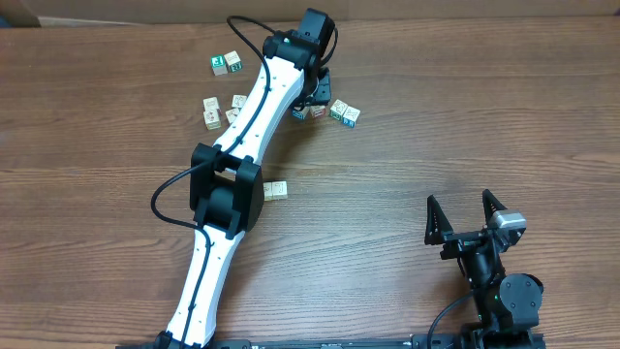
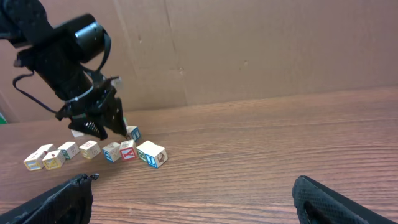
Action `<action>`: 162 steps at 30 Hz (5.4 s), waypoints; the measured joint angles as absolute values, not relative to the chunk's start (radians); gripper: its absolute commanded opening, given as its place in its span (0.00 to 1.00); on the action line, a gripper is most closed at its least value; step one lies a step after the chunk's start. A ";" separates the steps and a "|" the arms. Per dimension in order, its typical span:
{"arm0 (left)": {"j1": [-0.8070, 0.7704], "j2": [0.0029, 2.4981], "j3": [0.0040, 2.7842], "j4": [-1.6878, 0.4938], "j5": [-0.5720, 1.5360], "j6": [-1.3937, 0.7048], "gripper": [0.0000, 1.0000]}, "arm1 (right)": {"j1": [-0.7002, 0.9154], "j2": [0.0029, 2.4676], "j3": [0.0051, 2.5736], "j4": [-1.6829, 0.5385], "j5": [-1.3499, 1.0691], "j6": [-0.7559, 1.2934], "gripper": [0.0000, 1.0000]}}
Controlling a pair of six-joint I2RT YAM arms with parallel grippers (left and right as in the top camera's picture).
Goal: Form a horizontal line
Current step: 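Grasp the blue-rimmed pretzel block with the left gripper, then lift the pretzel block and carry it forward, right of the 7 block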
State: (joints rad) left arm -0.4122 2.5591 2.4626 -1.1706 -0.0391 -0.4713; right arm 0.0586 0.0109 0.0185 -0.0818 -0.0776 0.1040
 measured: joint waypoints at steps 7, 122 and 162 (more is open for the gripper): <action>-0.392 2.568 2.463 -1.180 -0.041 -0.472 0.56 | 0.059 0.011 0.019 -0.083 -0.078 0.104 1.00; -0.443 2.643 2.649 -1.215 -0.127 -0.607 0.28 | 0.059 0.011 0.019 -0.082 -0.078 0.104 1.00; -0.628 2.401 2.926 -1.687 0.027 -0.493 0.17 | 0.059 0.011 0.019 -0.083 -0.078 0.104 1.00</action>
State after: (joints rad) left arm -0.6281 2.4012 2.9257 -1.6875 0.0265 -0.4931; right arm 0.0586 0.0109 0.0185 -0.0826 -0.0776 0.1036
